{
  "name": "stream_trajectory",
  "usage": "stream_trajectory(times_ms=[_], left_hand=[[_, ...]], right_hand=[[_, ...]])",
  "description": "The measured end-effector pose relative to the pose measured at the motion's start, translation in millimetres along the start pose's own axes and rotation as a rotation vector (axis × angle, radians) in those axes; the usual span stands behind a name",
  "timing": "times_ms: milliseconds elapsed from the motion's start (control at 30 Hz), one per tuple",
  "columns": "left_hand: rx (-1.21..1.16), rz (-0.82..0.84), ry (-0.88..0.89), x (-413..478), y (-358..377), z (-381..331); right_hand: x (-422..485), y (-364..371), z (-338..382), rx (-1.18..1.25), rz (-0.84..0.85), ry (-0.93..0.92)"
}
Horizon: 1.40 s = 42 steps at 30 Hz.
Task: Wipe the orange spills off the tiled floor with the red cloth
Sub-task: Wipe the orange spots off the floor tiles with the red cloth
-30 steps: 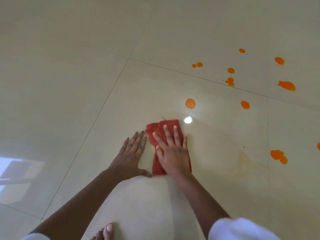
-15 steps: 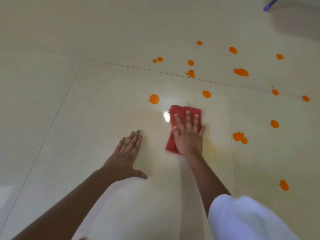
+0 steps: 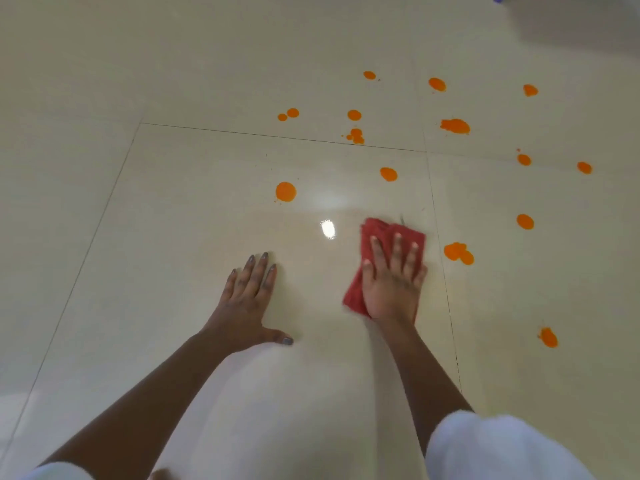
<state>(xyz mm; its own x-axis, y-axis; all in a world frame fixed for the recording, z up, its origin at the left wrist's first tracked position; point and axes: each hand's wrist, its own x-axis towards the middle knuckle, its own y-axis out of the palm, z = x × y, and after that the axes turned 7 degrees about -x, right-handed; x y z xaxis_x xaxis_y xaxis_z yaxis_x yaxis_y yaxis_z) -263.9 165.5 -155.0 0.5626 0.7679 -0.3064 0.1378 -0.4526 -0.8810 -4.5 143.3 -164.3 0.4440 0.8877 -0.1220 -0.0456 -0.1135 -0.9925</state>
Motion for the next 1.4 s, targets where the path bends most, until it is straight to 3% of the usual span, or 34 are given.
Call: stream_trajectory(times_ms=[100,200,267,300,367,467,567,667,867,1067,1167,1300,1400], left_hand=[[0.03,0.018,-0.026,-5.2,-9.1,-16.8],[0.078,0.063,-0.075,-2.1,-17.0,-25.0],[0.102,0.108,-0.093,0.6,-23.8,-23.8],[0.111,0.129,-0.098,1.0,-24.2,-22.5],[0.121,0.17,-0.088,-1.7,-23.8,-19.2],[0.184,0.168,-0.004,-7.2,-24.8,-13.5],[0.294,0.186,0.106,-2.0,-33.1,-4.8],[0.401,0.265,0.189,18.5,-48.3,1.9],[0.725,0.467,0.421,60.3,-96.7,17.8],[0.637,0.585,0.422,53.9,-107.0,34.9],[0.537,0.517,0.346,50.8,-104.5,50.5],[0.336,0.386,0.172,46.1,-96.9,66.2],[0.254,0.328,0.097,41.9,-91.6,76.1]], right_hand=[[-90.0,-0.3,-0.2,0.044,-0.11,0.12],[-118.2,-2.9,34.3,0.037,-0.045,-0.232],[-71.8,0.1,40.2,-0.029,-0.066,-0.431],[-47.2,-1.2,33.7,-0.057,-0.078,-0.424],[-16.5,-6.4,8.0,-0.06,0.006,-0.222],[-43.3,0.7,-7.3,0.03,0.109,0.027],[-80.7,-4.8,9.2,-0.03,0.137,-0.235],[-50.6,-19.1,13.5,-0.121,0.222,-0.565],[1.0,-44.0,30.9,-0.153,0.43,-0.538],[-11.2,-43.4,65.5,-0.126,0.389,-0.354],[-21.1,-44.0,78.1,-0.104,0.368,-0.316],[-30.6,-51.5,89.2,-0.136,0.422,-0.4],[-30.8,-57.8,91.7,-0.176,0.301,-0.39]])
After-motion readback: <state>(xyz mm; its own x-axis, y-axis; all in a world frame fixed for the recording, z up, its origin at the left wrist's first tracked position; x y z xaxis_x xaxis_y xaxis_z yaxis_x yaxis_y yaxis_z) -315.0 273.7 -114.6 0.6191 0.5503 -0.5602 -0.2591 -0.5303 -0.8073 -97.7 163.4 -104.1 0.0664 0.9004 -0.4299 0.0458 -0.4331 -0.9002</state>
